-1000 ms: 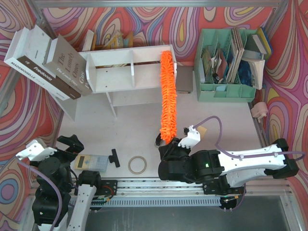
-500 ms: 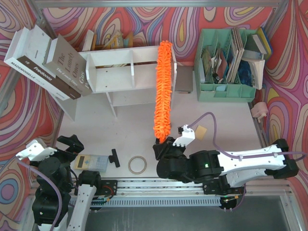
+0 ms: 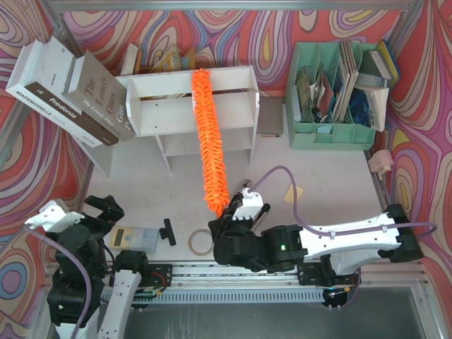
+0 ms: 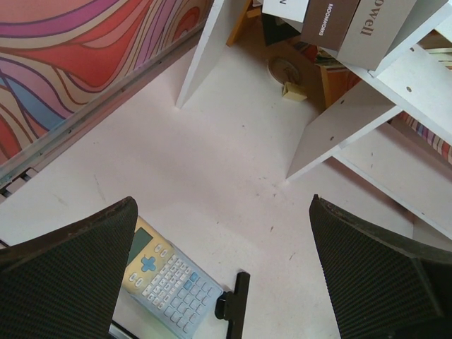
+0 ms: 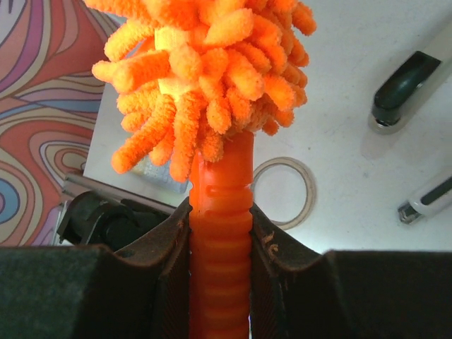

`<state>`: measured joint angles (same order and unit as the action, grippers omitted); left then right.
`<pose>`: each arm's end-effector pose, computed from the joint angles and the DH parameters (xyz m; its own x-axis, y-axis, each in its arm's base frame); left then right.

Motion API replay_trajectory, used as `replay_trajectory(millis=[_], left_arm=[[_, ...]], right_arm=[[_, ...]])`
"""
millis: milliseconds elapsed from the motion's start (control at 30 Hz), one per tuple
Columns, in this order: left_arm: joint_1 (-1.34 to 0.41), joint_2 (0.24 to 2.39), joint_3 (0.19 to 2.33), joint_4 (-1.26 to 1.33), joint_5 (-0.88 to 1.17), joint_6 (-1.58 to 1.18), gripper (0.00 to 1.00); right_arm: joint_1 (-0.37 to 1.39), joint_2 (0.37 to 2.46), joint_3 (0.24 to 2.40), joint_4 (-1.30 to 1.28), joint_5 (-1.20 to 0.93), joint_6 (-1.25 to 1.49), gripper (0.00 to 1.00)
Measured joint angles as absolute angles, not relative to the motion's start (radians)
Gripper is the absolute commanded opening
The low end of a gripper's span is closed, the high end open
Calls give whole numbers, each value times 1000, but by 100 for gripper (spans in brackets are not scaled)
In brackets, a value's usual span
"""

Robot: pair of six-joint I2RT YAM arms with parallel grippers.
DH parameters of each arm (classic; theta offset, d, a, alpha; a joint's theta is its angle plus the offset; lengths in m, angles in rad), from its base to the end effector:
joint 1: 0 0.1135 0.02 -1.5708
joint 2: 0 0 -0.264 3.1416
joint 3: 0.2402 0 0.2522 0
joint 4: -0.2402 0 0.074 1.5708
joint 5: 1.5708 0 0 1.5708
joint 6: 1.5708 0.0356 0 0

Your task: Dust the bookshelf with a duster

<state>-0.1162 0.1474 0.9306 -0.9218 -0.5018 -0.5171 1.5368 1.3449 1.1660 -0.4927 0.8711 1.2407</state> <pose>-0.0036 0.0177 0.3531 0.0644 -0.4439 -0.8938 -0.3908 0.8129 -0.4318 0.0370 0.2874 0.3259 -0.5965 0.3854 -0.7041 -0.1820 0.7894 0.5863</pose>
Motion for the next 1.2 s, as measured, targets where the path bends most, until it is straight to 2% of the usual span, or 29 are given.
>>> replay_trajectory(millis=[300,567,933,1200], left_arm=[[-116,201,936,-919,-454,-562,98],[-116,205,926,-921,-383,-559,98],[-116,306,1225,-970,-364,-508,98],[-116,218,1022,-973,-316,-535,98]], right_arm=[[1537,1234,1143,-638,929,1375,0],[1537,1259,1143,-657,942,1377,0],[1537,1303,1153,-637,938,1351,0],[1537,1303,1157,-718,952,1433,0]])
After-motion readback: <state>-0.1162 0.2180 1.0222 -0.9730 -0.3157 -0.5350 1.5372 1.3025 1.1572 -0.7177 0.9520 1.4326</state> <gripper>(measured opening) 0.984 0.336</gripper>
